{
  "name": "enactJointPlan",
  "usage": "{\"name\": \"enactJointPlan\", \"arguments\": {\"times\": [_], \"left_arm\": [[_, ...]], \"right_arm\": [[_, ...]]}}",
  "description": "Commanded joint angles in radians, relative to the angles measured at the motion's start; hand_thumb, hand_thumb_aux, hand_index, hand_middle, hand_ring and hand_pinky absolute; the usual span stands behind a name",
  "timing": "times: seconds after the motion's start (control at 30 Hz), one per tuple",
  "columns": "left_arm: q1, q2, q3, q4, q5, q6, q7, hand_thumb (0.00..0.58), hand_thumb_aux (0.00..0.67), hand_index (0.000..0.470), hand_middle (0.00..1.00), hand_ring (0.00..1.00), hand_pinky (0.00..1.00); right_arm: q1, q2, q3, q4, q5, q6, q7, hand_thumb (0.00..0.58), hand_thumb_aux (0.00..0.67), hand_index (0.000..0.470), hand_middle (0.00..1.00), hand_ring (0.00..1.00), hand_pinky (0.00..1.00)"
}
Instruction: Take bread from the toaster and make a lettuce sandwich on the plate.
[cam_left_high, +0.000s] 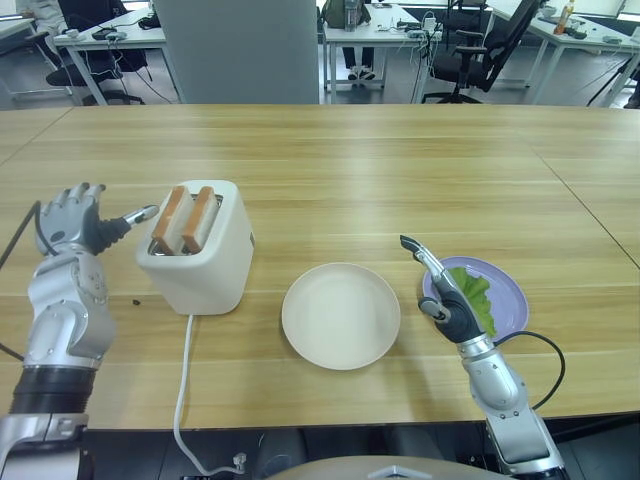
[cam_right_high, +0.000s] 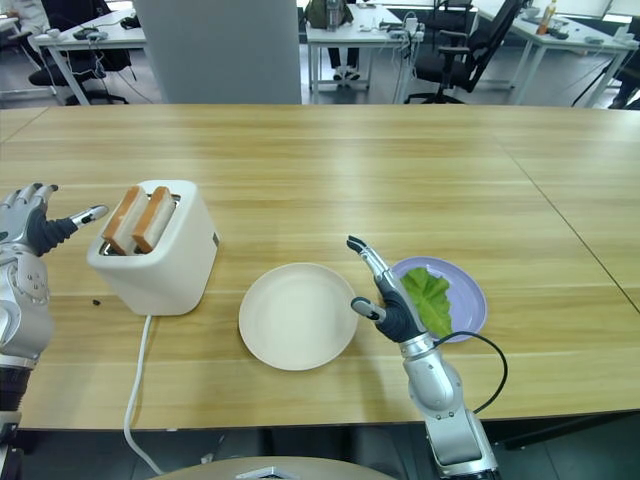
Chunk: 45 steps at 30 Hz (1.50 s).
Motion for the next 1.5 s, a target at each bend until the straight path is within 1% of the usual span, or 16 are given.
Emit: {"name": "enactJointPlan", "arguments": {"times": [0.03,0.33,0.6,0.93,1.17,1.37,1.43,1.47,1.5], "left_arm": [[-0.018,0.022,-0.045,0.024,0.021,-0.002,-0.032,0.0,0.0,0.0,0.0,0.0,0.0],[-0.062,0.03,-0.089,0.049,0.034,-0.011,-0.04,0.0,0.0,0.0,0.0,0.0,0.0],[-0.062,0.039,-0.175,0.1,0.088,-0.015,-0.071,0.0,0.0,0.0,0.0,0.0,0.0],[-0.053,0.047,-0.255,0.108,0.141,-0.027,-0.147,0.0,0.0,0.0,0.0,0.0,0.0],[-0.06,0.004,-0.234,0.051,0.108,-0.034,-0.157,0.0,0.0,0.0,0.0,0.0,0.0],[-0.06,-0.102,-0.112,-0.093,-0.035,-0.046,-0.127,0.0,0.0,0.0,0.0,0.0,0.0],[-0.074,-0.124,-0.071,-0.135,-0.069,-0.044,-0.113,0.258,0.171,0.117,0.0,0.0,0.0],[-0.08,-0.13,-0.055,-0.145,-0.082,-0.045,-0.106,0.258,0.171,0.117,0.0,0.0,0.0],[-0.087,-0.137,-0.039,-0.152,-0.095,-0.046,-0.097,0.458,0.363,0.249,0.0,0.0,0.0]], "right_arm": [[-0.009,0.003,0.001,0.017,-0.004,-0.001,-0.005,0.0,0.0,0.0,0.0,0.0,0.0],[-0.013,0.005,0.007,0.018,-0.008,0.0,-0.011,0.0,0.0,0.0,0.0,0.0,0.0],[-0.002,0.002,0.004,0.0,-0.008,0.003,-0.008,0.0,0.0,0.0,0.0,0.0,0.0],[0.005,-0.002,0.005,-0.013,-0.007,0.009,-0.004,0.0,0.0,0.0,0.0,0.0,0.0],[0.008,-0.003,0.005,-0.023,-0.004,0.014,-0.001,0.0,0.0,0.0,0.0,0.0,0.0],[0.007,-0.012,-0.006,-0.033,-0.017,0.029,-0.001,0.0,0.0,0.0,0.0,0.0,0.0],[0.004,-0.02,-0.027,-0.03,-0.036,0.055,-0.012,0.0,0.0,0.0,0.0,0.0,0.0],[0.004,-0.026,-0.04,-0.027,-0.054,0.067,-0.023,0.0,0.0,0.0,0.0,0.0,0.0],[0.002,-0.034,-0.054,-0.021,-0.076,0.078,-0.034,0.0,0.0,0.0,0.0,0.0,0.0]]}}
